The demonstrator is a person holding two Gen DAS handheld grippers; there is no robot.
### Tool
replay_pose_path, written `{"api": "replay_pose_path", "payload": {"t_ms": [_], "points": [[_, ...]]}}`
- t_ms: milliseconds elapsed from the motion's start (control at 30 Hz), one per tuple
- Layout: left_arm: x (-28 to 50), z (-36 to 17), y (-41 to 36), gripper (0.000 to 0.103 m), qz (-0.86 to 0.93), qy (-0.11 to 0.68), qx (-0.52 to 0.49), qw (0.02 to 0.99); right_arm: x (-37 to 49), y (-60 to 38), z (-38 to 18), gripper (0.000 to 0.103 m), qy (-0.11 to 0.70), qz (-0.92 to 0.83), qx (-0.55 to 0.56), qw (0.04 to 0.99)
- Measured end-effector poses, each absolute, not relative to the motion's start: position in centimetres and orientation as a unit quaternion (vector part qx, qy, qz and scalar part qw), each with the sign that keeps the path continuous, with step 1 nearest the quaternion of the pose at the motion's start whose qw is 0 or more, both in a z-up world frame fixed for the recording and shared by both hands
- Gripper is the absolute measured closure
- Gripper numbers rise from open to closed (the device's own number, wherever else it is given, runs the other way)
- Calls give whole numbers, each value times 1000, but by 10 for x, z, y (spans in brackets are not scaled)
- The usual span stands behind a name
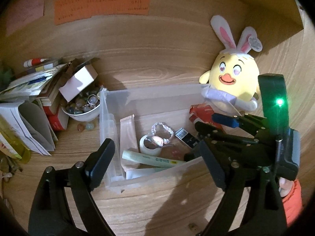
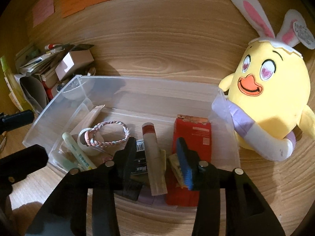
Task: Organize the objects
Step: 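Open both tools to release the tube and lip balm into the box, then move the right tool down toward the dark pump bottle on the desk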
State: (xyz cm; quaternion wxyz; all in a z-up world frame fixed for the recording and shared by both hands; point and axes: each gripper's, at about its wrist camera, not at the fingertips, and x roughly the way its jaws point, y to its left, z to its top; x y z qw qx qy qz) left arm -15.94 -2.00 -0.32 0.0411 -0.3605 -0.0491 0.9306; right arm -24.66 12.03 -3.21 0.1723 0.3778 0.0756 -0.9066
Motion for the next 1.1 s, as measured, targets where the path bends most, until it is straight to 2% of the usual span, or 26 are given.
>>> {"api": "replay_pose_path", "payload": {"t_ms": [233,400,533,700,1100], "points": [[-145,5,-23,13,935,-50,-350,40,-240,117,-27,55,84,-910,368,175],[-132,10,-26,13,937,-51,-344,38,-232,121,-15,52,81,-914,357,176],[-122,14,-28,9,939,-49,-338,36,-220,126,-3,37,71,-919,343,182],[-109,17,-29,7,940,-55,-335,38,-201,135,9,28,64,-923,327,191],[-79,0,-24,6,930,-66,-359,42,-156,157,12,25,66,-927,315,192]]}}
